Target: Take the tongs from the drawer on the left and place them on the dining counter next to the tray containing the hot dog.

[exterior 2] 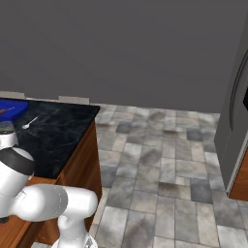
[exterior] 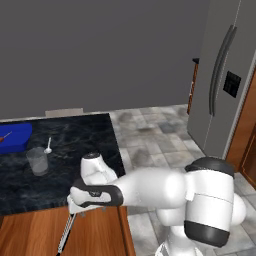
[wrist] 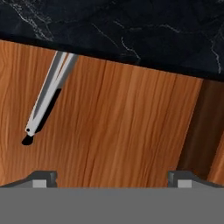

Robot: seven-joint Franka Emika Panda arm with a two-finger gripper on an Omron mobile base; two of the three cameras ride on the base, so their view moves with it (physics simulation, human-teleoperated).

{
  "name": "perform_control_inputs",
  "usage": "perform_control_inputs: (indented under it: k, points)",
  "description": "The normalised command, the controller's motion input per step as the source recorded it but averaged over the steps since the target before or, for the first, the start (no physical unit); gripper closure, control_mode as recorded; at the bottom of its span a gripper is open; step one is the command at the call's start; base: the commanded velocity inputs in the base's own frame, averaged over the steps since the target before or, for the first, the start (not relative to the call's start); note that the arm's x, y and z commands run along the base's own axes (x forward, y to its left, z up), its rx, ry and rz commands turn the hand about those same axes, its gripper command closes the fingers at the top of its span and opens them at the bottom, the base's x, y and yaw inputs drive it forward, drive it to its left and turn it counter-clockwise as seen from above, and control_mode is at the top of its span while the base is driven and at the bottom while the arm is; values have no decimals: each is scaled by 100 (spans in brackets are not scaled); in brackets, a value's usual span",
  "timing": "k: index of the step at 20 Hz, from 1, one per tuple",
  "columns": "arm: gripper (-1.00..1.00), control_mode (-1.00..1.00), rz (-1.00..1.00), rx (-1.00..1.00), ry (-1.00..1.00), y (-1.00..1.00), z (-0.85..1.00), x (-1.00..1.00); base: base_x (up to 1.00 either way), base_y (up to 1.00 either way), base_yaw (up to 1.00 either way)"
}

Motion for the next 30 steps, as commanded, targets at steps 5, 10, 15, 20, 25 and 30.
perform_control_inputs:
  k: [5,10,15,20,25,30]
  points:
    - [-100,-100,-10,0,-1,10,-16,0,0,0,0]
    - [-100,-100,-12,0,0,11,-8,-1,0,0,0]
    - [-100,-100,-11,0,0,5,-6,-9,0,0,0]
    - [-100,-100,-3,0,-11,10,-9,-30,0,0,0]
    - [-100,-100,0,0,-25,7,-1,-51,0,0,0]
    - [-100,-100,0,0,-7,12,0,-5,0,0,0]
